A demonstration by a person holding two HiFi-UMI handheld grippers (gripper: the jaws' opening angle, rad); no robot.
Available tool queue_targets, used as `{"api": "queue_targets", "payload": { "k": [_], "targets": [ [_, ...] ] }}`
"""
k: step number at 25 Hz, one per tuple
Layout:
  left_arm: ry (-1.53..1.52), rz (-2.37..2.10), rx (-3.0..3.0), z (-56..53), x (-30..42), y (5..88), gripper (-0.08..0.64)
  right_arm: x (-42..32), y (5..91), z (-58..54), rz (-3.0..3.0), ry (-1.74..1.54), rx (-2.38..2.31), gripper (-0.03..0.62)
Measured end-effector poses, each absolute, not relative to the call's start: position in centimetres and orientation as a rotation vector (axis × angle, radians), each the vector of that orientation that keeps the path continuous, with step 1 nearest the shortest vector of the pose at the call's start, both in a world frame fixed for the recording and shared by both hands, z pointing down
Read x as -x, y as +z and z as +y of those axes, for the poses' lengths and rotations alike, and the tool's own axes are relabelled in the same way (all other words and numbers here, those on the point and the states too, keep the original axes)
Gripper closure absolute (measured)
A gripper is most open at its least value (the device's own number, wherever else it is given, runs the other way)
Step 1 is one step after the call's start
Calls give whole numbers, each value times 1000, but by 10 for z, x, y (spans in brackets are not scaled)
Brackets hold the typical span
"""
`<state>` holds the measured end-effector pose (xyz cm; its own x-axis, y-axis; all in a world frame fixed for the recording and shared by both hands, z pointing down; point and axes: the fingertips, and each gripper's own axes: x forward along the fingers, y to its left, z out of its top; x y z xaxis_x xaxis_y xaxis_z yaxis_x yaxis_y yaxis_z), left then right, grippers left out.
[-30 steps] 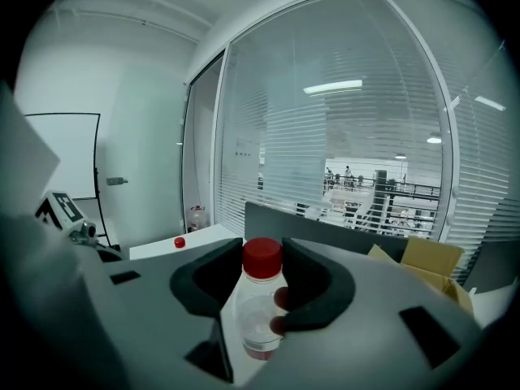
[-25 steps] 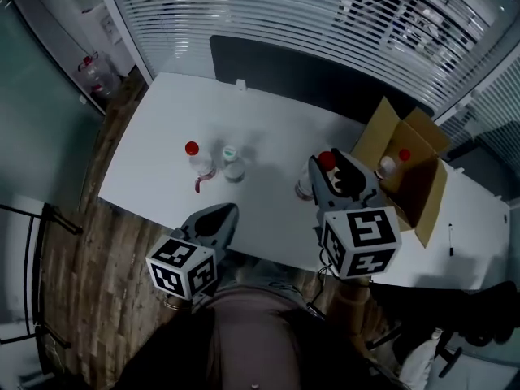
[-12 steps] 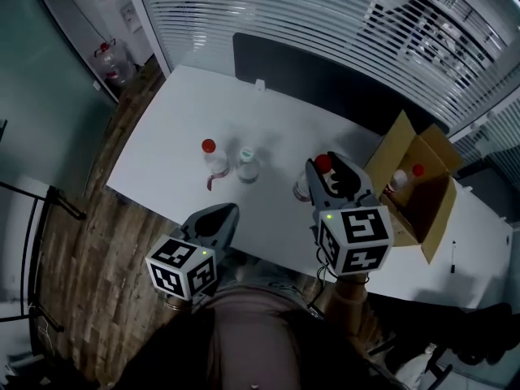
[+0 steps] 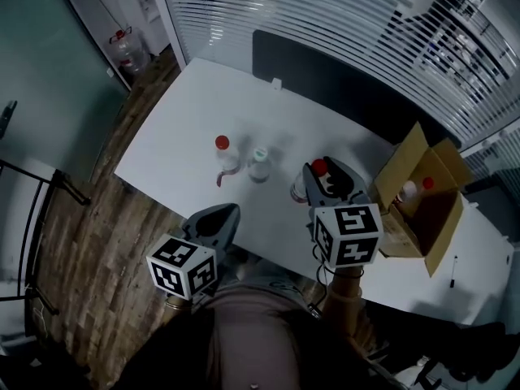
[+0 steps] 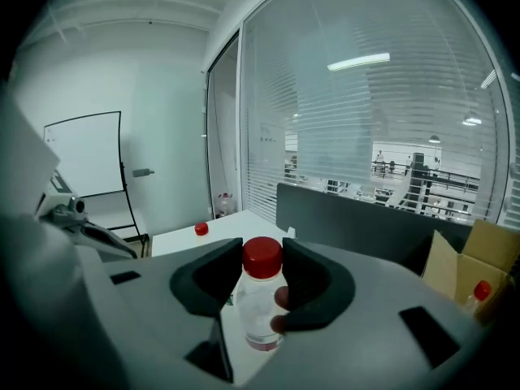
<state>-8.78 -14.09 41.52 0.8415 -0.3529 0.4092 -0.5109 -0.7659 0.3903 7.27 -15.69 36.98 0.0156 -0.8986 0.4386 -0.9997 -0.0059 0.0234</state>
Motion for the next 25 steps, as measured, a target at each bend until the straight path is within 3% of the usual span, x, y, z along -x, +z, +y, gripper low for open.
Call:
{"api": "queue_targets", "payload": {
  "k": [25],
  "targets": [
    [468,-736,-2485,-149,103,419,554,-54,440,-187,-2008,484,-1763,423]
  ]
}}
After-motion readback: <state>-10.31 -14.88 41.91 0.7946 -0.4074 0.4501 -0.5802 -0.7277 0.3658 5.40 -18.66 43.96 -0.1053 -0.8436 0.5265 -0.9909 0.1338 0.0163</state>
